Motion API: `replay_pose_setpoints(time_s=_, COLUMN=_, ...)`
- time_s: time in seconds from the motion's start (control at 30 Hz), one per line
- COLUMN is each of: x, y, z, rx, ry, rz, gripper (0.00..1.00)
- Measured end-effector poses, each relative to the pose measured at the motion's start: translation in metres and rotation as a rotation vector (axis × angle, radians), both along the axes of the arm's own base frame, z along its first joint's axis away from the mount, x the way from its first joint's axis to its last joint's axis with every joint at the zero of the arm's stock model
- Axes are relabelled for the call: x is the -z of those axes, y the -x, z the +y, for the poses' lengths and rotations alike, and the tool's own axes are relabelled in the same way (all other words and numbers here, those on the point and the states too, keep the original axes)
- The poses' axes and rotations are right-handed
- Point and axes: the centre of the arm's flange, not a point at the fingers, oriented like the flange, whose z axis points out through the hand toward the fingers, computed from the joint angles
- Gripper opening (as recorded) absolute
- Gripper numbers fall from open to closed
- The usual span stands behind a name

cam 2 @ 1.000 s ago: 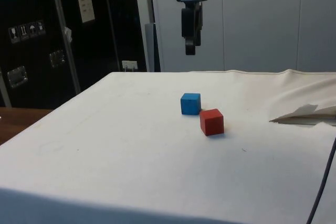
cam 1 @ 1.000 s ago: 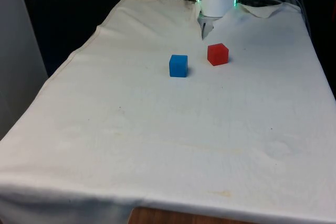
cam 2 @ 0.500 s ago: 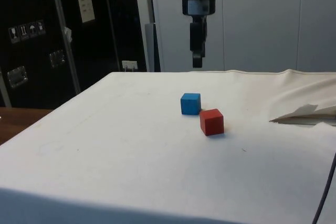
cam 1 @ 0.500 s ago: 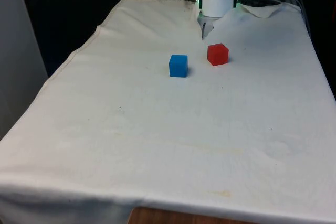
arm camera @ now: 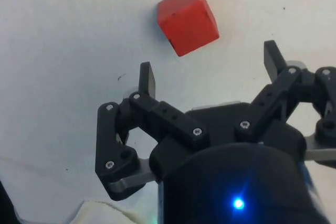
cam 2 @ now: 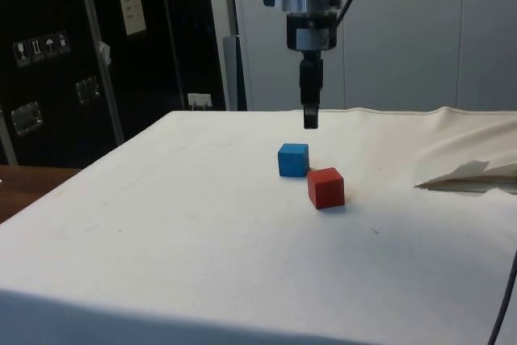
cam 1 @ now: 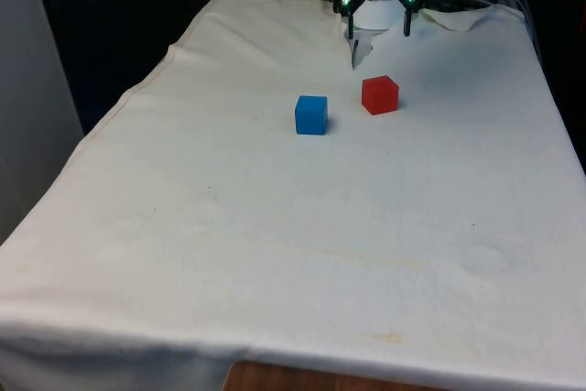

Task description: Stack the two cubes.

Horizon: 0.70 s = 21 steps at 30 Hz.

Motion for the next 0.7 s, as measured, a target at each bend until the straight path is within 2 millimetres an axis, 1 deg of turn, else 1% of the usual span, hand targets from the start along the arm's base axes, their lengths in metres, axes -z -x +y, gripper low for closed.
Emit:
replay_pose_setpoints(time_s=0.03, x=0.0, y=0.0, z=0.0, rx=0.0, ry=0.0, rz=0.0, gripper=1.0)
replay_pose_setpoints(time_s=0.2, x=0.019, y=0.003, z=0.0, rx=-0.014, ry=0.002, rz=0.003, gripper=1.0)
replay_pose_setpoints(time_s=0.3, x=0.024, y=0.004, z=0.0, rx=-0.018, ry=0.002, rz=0.004, gripper=1.0)
replay_pose_setpoints(time_s=0.37, x=0.032, y=0.005, z=0.0, rx=-0.024, ry=0.003, rz=0.009, gripper=1.0)
replay_pose_setpoints(time_s=0.4, x=0.032, y=0.005, z=0.0, rx=-0.024, ry=0.003, rz=0.009, gripper=1.0)
replay_pose_setpoints(time_s=0.7, x=0.058, y=0.011, z=0.001, rx=-0.048, ry=0.006, rz=0.011, gripper=1.0)
